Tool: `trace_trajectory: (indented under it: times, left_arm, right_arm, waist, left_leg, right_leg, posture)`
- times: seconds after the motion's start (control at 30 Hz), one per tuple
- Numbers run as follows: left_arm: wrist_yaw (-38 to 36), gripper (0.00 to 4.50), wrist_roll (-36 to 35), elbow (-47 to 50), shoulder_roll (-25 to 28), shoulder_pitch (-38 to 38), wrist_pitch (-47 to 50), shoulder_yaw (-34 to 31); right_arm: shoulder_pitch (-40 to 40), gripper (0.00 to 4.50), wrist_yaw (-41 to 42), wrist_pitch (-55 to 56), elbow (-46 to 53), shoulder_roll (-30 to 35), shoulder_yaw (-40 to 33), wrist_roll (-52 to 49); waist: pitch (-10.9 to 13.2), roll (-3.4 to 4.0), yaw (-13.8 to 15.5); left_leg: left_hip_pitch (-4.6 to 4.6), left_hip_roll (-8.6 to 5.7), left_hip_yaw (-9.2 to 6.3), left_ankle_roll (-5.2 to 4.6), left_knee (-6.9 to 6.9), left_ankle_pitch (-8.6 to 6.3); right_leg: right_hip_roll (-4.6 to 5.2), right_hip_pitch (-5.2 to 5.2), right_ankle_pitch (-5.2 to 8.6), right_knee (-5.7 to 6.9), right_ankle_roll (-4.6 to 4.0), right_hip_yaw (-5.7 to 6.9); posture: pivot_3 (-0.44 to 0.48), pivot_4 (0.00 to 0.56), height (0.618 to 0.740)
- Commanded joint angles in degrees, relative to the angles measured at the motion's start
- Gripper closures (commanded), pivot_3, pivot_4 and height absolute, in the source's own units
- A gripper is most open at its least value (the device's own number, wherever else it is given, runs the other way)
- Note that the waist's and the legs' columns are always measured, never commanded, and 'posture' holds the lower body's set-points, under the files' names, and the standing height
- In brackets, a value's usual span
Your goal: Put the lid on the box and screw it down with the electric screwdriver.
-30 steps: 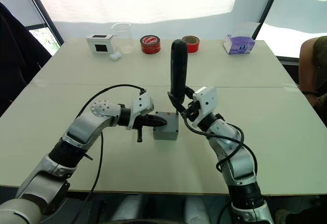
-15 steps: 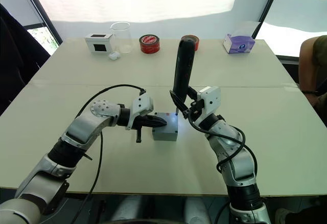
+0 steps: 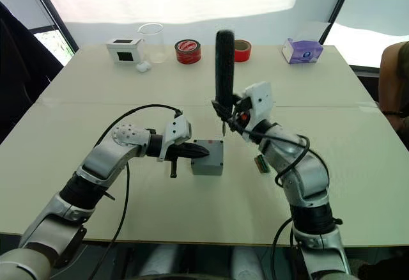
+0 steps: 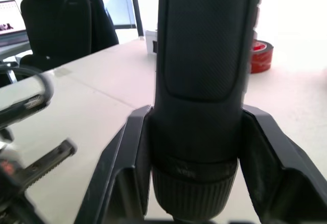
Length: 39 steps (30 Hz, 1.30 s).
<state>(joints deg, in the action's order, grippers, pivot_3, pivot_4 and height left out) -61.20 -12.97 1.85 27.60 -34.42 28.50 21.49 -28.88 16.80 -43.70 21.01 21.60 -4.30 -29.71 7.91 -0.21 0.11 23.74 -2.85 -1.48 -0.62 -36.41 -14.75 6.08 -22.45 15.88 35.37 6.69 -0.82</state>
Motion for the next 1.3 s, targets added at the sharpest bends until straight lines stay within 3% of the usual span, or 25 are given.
trace_trajectory:
  times: [0.03, 0.2, 0.27, 0.37, 0.43, 0.53, 0.67, 0.9, 1.27, 1.3]
  left_arm:
    - [3.62, 4.5, 6.07, -4.78, 0.93, 1.43, -0.81, 2.42]
    - [11.53, 4.5, 2.42, 0.82, -3.28, 2.83, -2.36, -5.71]
    - [5.99, 4.5, -7.38, 4.34, -2.96, 2.09, 5.22, -9.55]
    - [0.96, 4.5, -16.37, 6.47, -1.7, 0.48, 12.88, -12.97]
    - [1.41, 4.5, -16.8, 7.0, -0.98, -0.06, 14.24, -13.29]
    - [-1.86, 4.5, -15.64, 10.76, 3.93, -0.29, 14.78, -10.79]
    - [-6.63, 4.5, -15.4, 15.21, 9.21, 1.24, 13.97, -7.32]
    - [-7.1, 4.5, -13.73, 17.67, 10.93, 1.79, 12.36, -4.6]
    - [-5.16, 4.5, -18.08, 19.89, 10.05, 2.21, 15.4, -7.7]
    - [-5.16, 4.5, -18.65, 19.93, 10.18, 2.3, 15.81, -8.02]
  right_arm:
    - [-9.54, 2.73, -4.55, -11.91, 4.78, 2.16, -9.48, -9.1]
    - [-19.53, 2.73, -6.4, -27.47, 2.69, 6.92, -18.18, -20.49]
    - [-19.36, 2.73, -6.31, -33.92, 0.01, 12.4, -19.43, -19.84]
    - [-15.96, 2.73, -3.37, -39.72, -1.56, 19.54, -19.35, -20.3]
    - [-13.9, 2.73, -2.32, -42.12, -2.31, 22.68, -18.76, -19.84]
    - [-4.09, 2.73, 0.97, -48.44, -9.42, 30.13, -21.54, -24.27]
    - [6.21, 2.73, 3.68, -48.8, -14.66, 37.36, -22.07, -28.44]
    - [8.8, 2.73, 1.63, -48.8, -19.81, 38.54, -20.37, -27.29]
    - [8.05, 2.73, -1.86, -48.8, -23.51, 35.79, -18.74, -22.66]
    - [8.19, 2.23, -1.85, -48.8, -23.32, 35.65, -18.78, -22.54]
  waist:
    - [0.03, 0.04, 0.22]
    - [0.23, 0.34, 0.22]
    - [0.25, 0.35, 0.23]
    - [0.49, 0.2, 0.64]
    - [0.69, 0.3, 0.53]
    - [0.94, 0.42, 0.45]
    - [1.13, 0.6, 0.53]
    - [1.26, 0.72, -0.77]
    - [1.27, 0.7, -0.68]
    - [1.27, 0.7, -0.66]
  left_leg:
    - [0.11, -0.01, 0.0, 0.04, -0.01, 0.03]
    - [0.4, 0.02, -0.02, 0.13, 0.18, 0.1]
    - [0.57, 0.08, -0.02, 0.15, 0.17, 0.11]
    - [0.8, 0.07, -0.01, 0.15, 0.04, 0.13]
    - [0.94, 0.07, -0.03, 0.07, -0.15, 0.09]
    - [1.14, 0.06, 0.02, -0.08, -0.57, 0.0]
    - [1.22, 0.05, 0.05, -0.12, -0.63, -0.02]
    - [1.14, 0.06, 0.16, -0.18, -0.77, -0.04]
    - [1.07, 0.1, 0.17, -0.16, -0.95, -0.03]
    - [1.07, 0.1, 0.17, -0.16, -0.96, -0.03]
  right_leg:
    - [-0.03, -0.15, -0.11, 0.07, 0.18, 0.01]
    - [-0.14, -0.52, -0.13, 0.13, 0.21, 0.03]
    - [-0.2, -0.66, -0.13, 0.13, 0.2, 0.05]
    - [-0.2, -0.8, -0.13, 0.17, 0.21, 0.1]
    - [-0.18, -0.77, -0.13, 0.12, 0.21, 0.19]
    - [-0.2, -0.8, -0.14, 0.2, 0.23, 0.16]
    - [-0.21, -0.77, -0.14, 0.15, 0.23, 0.21]
    - [-0.42, -0.8, -0.23, 0.37, 0.42, 0.13]
    - [-0.51, -0.8, -0.22, 0.67, 0.44, 0.1]
    - [-0.51, -0.79, -0.22, 0.68, 0.44, 0.1]
  posture:
    - [0.0, 0.15, 0.74]
    - [0.0, 0.15, 0.74]
    - [0.0, 0.15, 0.74]
    - [0.0, 0.15, 0.74]
    - [0.0, 0.15, 0.74]
    - [0.0, 0.15, 0.74]
    - [0.0, 0.15, 0.74]
    - [0.0, 0.15, 0.74]
    - [0.0, 0.15, 0.74]
    - [0.0, 0.15, 0.74]
